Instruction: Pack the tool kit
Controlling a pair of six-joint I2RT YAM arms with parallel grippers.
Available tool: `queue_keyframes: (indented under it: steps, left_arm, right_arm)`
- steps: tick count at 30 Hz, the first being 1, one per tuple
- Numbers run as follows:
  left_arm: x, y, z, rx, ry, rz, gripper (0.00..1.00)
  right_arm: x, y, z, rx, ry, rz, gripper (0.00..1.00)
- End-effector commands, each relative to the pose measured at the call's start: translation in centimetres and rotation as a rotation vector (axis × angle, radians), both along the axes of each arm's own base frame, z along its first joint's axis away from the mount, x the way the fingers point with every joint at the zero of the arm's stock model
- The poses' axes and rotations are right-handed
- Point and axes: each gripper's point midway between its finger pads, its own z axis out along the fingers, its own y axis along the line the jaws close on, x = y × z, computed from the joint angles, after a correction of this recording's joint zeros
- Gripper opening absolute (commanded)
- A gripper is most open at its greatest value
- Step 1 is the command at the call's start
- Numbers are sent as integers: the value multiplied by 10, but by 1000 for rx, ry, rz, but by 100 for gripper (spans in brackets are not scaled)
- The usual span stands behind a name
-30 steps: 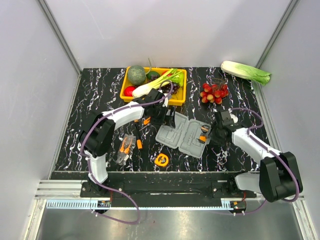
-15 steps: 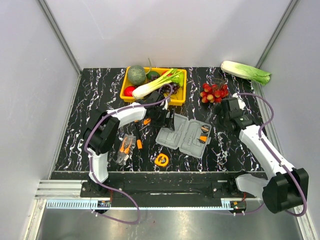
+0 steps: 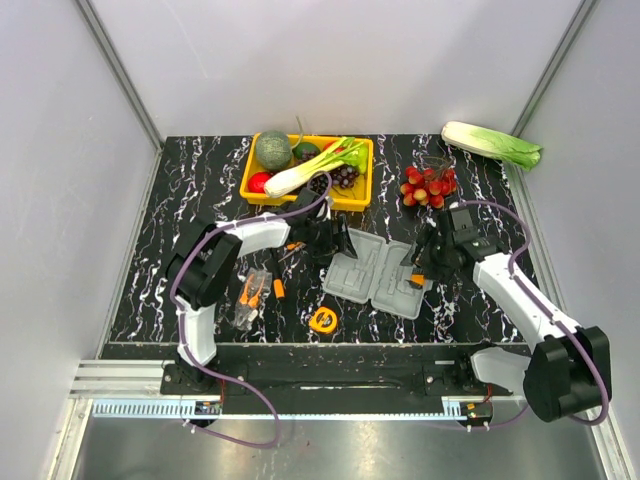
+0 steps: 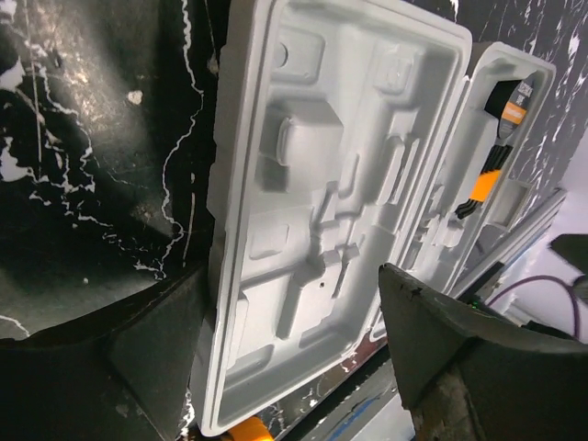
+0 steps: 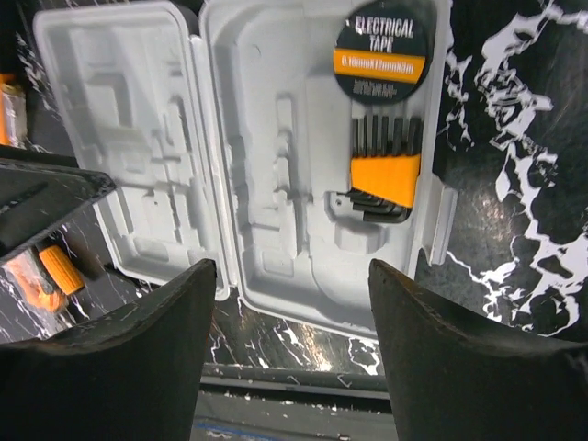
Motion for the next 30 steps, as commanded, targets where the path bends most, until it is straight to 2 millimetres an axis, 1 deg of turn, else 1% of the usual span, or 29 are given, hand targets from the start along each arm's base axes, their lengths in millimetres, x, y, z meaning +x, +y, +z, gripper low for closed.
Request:
queue_keyframes:
  steps: [1, 4, 6, 8, 10, 11, 12, 15, 17, 18, 21, 23, 25, 27, 29, 30]
  left_arm:
    - [-4, 5, 1, 7, 33, 74, 78]
    - [8, 21, 6, 95, -50, 79, 79]
    - [21, 36, 18, 174, -141, 101, 83]
    - [32, 48, 37, 222, -234, 122, 89]
    - [44, 60, 64, 257, -333, 152, 97]
    - [47, 66, 77, 272, -378, 159, 99]
    - [54, 76, 91, 304, -433, 192, 99]
    - [65, 103, 125, 372, -547, 262, 99]
    - [71, 121, 142, 404, -601, 303, 99]
    - [73, 131, 147, 411, -613, 329, 99]
    - [77, 160, 152, 392, -605, 413, 99]
    - [75, 181, 149, 375, -579, 466, 99]
    - [70, 193, 143, 372, -547, 478, 99]
    - [63, 205, 130, 402, -486, 484, 98]
    - [54, 212, 112, 426, -416, 481, 96]
    - [49, 216, 101, 442, -380, 485, 95]
  right_arm:
    - [-4, 13, -8, 70, 45, 20, 70]
    - [-7, 15, -15, 75, 75, 27, 65]
    - [-9, 16, -22, 77, 102, 36, 62]
    - [-13, 17, -31, 77, 134, 48, 58]
    - [-17, 21, -41, 82, 163, 63, 54]
    - [-20, 22, -46, 79, 175, 68, 54]
    - [-23, 23, -50, 73, 189, 73, 53]
    - [-31, 27, -64, 44, 227, 86, 49]
    - [-36, 30, -72, 21, 253, 103, 45]
    - [-38, 30, -78, 2, 271, 103, 43]
    - [-39, 28, -88, -33, 298, 103, 39]
    - [-34, 23, -93, -68, 297, 90, 38]
    - [-25, 22, -97, -91, 292, 91, 38]
    - [-11, 22, -99, -120, 276, 91, 38]
    - [4, 21, -103, -150, 262, 89, 38]
    - [13, 18, -105, -178, 250, 82, 37]
